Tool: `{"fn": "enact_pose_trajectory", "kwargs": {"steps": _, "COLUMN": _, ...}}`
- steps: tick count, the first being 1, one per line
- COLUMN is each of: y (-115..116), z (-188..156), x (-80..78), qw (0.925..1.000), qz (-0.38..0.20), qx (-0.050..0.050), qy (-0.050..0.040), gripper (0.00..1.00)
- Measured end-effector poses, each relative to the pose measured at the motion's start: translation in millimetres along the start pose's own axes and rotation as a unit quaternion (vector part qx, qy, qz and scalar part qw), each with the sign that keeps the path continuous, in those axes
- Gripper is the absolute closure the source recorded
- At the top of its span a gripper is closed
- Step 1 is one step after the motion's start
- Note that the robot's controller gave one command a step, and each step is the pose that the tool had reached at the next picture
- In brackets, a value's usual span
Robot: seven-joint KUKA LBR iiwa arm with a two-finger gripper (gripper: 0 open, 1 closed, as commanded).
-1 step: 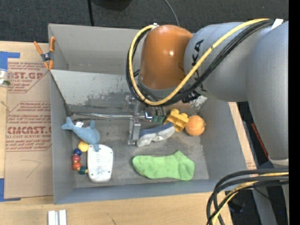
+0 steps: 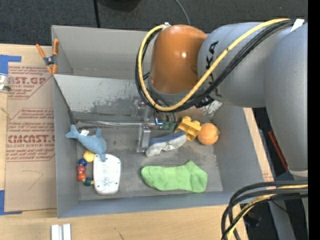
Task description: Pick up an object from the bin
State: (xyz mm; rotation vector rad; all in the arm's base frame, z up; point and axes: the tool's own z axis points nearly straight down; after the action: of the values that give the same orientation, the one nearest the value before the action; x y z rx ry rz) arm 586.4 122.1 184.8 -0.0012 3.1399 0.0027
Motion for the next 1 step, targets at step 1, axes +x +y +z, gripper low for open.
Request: {"fn": "enact_pose_trajectory", "kwargs": {"steps": 1, "y": -14.2, "z": 17.0, "x": 6.5, "qw": 0.9993, "qz": -0.038, "qx": -0.001, "qy": -0.0034, "gripper": 0.0}}
